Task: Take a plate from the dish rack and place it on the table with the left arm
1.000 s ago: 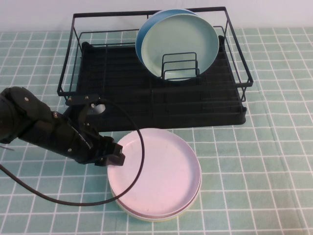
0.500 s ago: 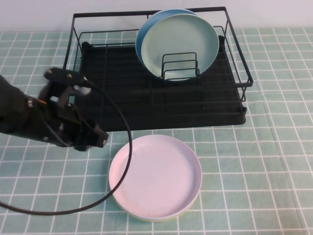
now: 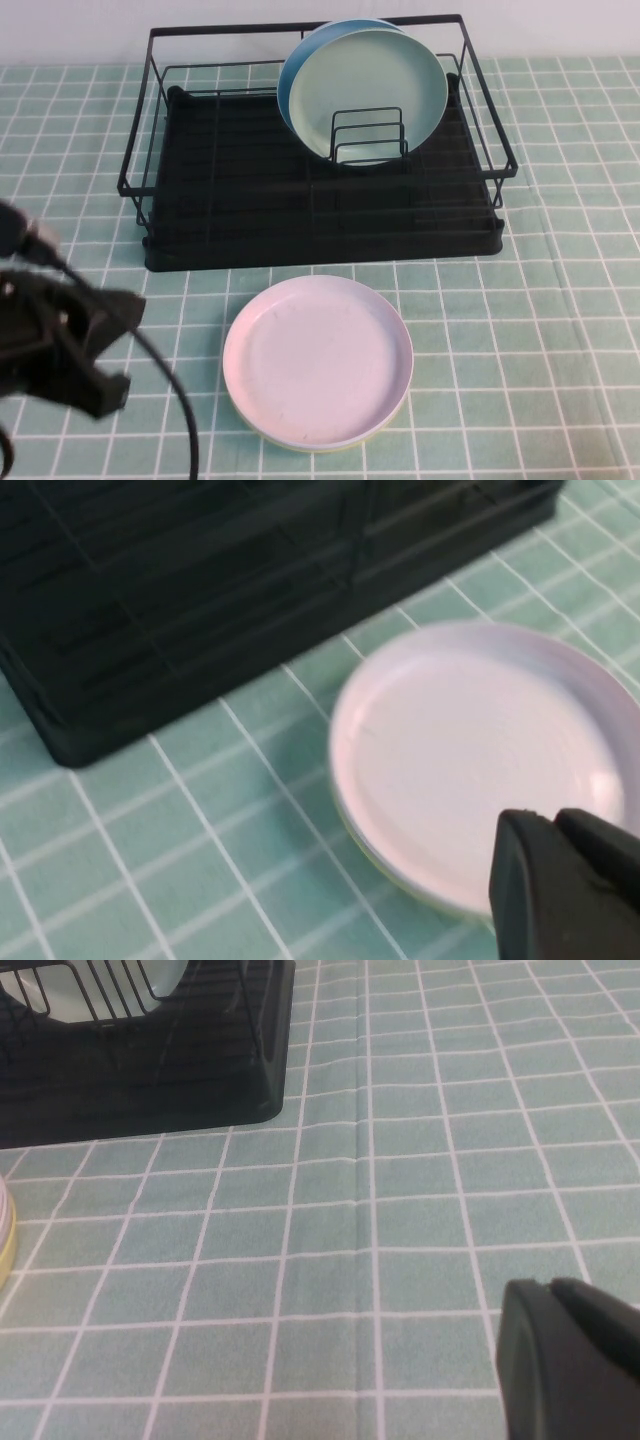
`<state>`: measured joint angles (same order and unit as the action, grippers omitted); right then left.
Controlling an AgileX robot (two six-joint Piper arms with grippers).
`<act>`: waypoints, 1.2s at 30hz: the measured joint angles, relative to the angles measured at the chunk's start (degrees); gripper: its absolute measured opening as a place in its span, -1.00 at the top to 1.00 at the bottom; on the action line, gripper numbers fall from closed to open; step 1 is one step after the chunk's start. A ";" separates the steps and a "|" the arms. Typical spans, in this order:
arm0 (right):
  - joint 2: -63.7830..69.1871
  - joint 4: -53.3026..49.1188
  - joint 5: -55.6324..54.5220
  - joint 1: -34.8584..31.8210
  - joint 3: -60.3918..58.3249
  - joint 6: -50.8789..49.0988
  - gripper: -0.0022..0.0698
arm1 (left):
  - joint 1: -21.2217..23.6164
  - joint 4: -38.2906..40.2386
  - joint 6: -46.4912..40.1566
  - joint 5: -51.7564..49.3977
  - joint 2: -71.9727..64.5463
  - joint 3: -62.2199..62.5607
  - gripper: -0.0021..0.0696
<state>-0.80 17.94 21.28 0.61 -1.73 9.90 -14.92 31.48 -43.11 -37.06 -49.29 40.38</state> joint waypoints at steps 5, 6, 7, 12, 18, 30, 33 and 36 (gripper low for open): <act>0.00 0.00 0.00 0.00 0.00 0.00 0.99 | 0.00 -0.10 0.64 -9.61 5.41 -2.48 0.94; 0.00 0.00 0.00 0.00 0.00 0.00 0.99 | 0.00 -0.10 0.63 -12.13 5.83 -2.48 0.94; 0.00 0.00 0.00 0.00 0.00 0.00 0.99 | 0.00 -0.10 0.73 -13.98 5.95 -2.48 0.94; 0.00 0.00 0.00 0.00 0.00 0.00 0.99 | 0.00 -3.18 2.43 -19.46 6.16 -2.48 0.94; 0.00 0.00 0.00 0.00 0.00 0.00 0.99 | 0.00 -9.99 16.22 -13.71 9.97 -5.77 0.94; 0.00 1.90 0.13 0.00 0.00 0.00 0.99 | 0.00 -17.02 34.10 30.72 33.21 -35.50 0.94; 0.00 2.04 0.13 0.00 0.00 0.00 0.99 | 0.00 -20.51 34.51 39.19 39.08 -40.81 0.94; 0.00 2.18 0.17 0.00 0.00 0.00 0.99 | 1.34 -24.18 34.76 39.90 44.08 -41.68 0.94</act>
<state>-0.80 20.12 21.45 0.61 -1.73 9.90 -13.58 7.30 -8.36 2.84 -5.22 -1.31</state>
